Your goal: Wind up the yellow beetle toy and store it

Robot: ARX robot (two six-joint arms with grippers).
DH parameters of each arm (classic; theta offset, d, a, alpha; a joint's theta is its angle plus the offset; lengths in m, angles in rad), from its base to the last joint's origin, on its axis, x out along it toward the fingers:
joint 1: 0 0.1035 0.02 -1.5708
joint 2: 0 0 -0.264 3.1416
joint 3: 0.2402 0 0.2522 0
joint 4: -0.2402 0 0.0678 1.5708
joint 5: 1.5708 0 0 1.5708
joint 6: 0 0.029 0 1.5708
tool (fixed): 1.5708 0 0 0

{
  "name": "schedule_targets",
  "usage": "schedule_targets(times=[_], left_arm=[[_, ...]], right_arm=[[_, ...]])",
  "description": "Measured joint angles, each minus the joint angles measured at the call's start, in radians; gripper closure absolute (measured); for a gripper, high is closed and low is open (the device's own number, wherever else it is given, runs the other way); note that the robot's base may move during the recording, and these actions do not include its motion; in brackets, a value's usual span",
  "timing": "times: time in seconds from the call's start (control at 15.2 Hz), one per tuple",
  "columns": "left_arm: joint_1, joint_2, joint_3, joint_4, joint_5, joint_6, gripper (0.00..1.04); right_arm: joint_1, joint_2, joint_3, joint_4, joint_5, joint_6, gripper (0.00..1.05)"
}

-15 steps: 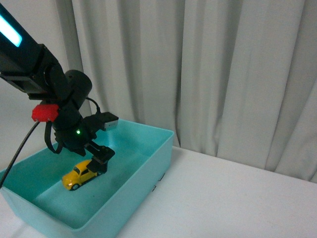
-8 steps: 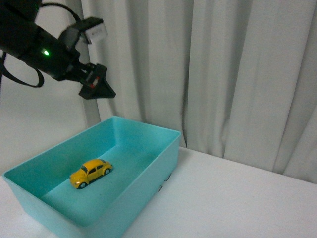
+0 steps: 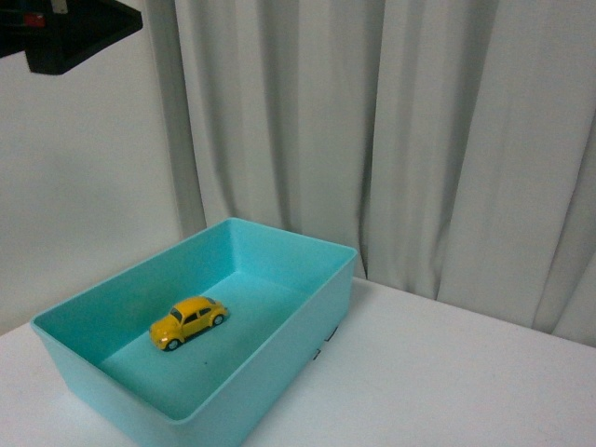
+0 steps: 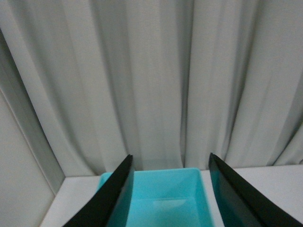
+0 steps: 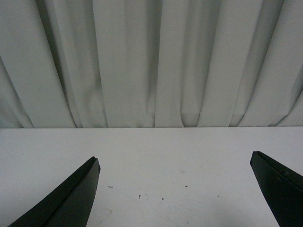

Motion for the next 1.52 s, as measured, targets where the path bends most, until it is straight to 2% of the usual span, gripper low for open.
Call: schedule_targets(times=[0.07, 0.2, 0.33, 0.53, 0.59, 0.66, 1.39, 1.52], left_arm=[[-0.052, -0.07, -0.082, 0.021, -0.047, -0.04, 0.68], [-0.166, -0.168, -0.249, 0.039, -0.168, -0.078, 1.04], [-0.247, -0.267, -0.332, 0.051, -0.242, -0.081, 1.03], [-0.31, -0.347, -0.408, 0.034, -0.307, -0.081, 1.03], [-0.404, -0.39, -0.428, 0.019, -0.409, -0.082, 1.03], [-0.435, -0.414, -0.442, 0.011, -0.411, -0.082, 1.03], [-0.426, -0.568, -0.526, -0.043, -0.428, -0.082, 1.03], [-0.426, -0.6, -0.528, -0.094, -0.428, -0.083, 1.03]], right_arm=[[0.0, 0.0, 0.0, 0.0, 0.0, 0.0, 0.07], [0.0, 0.0, 0.0, -0.001, -0.003, 0.0, 0.07], [0.0, 0.0, 0.0, 0.0, 0.0, 0.0, 0.07], [0.0, 0.0, 0.0, 0.0, 0.0, 0.0, 0.07], [0.0, 0.0, 0.0, 0.0, 0.0, 0.0, 0.07], [0.0, 0.0, 0.0, 0.0, -0.001, 0.0, 0.07], [0.0, 0.0, 0.0, 0.0, 0.0, 0.0, 0.07], [0.0, 0.0, 0.0, 0.0, 0.0, 0.0, 0.07]])
